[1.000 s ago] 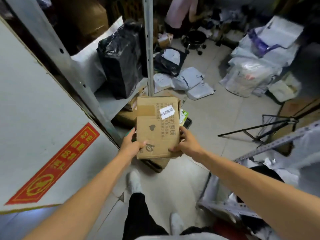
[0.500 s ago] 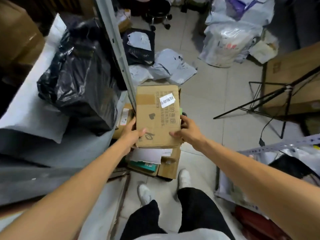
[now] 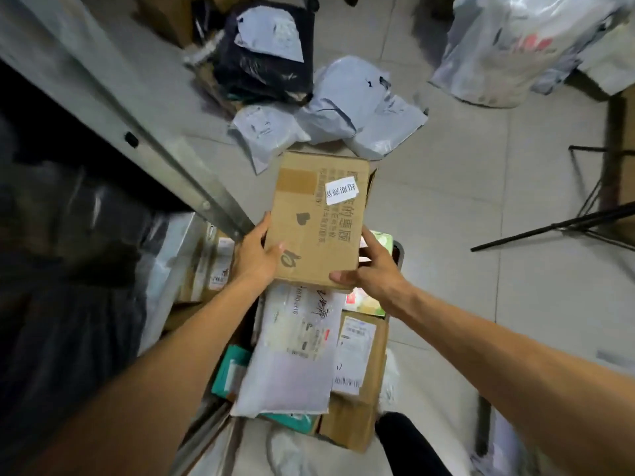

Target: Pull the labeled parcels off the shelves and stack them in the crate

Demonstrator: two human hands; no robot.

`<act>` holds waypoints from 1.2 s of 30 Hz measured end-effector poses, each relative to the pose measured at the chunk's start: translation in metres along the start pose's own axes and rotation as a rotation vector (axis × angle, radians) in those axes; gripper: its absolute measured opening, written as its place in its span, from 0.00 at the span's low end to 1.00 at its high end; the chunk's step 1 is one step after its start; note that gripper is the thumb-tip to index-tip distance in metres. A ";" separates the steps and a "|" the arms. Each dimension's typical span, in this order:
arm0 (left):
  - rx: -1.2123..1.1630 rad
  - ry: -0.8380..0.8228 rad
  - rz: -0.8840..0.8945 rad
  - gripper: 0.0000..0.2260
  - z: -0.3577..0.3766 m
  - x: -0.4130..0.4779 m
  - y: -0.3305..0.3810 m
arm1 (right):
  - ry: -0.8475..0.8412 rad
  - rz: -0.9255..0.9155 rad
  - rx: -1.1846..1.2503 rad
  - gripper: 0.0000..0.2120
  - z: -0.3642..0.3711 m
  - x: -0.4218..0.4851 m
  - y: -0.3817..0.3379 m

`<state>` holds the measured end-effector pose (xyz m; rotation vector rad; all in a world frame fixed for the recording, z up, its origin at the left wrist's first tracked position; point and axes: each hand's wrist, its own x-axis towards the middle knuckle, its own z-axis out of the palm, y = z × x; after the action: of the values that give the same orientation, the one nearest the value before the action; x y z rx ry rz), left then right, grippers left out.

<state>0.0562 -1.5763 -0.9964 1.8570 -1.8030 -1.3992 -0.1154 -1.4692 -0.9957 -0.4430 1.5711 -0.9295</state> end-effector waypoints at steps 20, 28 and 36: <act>0.318 -0.029 -0.062 0.23 0.015 0.039 0.004 | 0.049 0.115 -0.030 0.42 0.012 0.048 0.029; 0.407 -0.048 -0.069 0.25 0.013 0.036 0.013 | 0.044 0.127 -0.143 0.36 0.003 0.040 0.010; 0.562 -0.057 0.025 0.28 0.007 0.022 0.044 | 0.044 0.083 -0.332 0.31 -0.021 0.012 -0.029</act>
<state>0.0176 -1.6022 -0.9793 2.0343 -2.4256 -1.0056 -0.1444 -1.4890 -0.9822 -0.5873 1.7778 -0.6186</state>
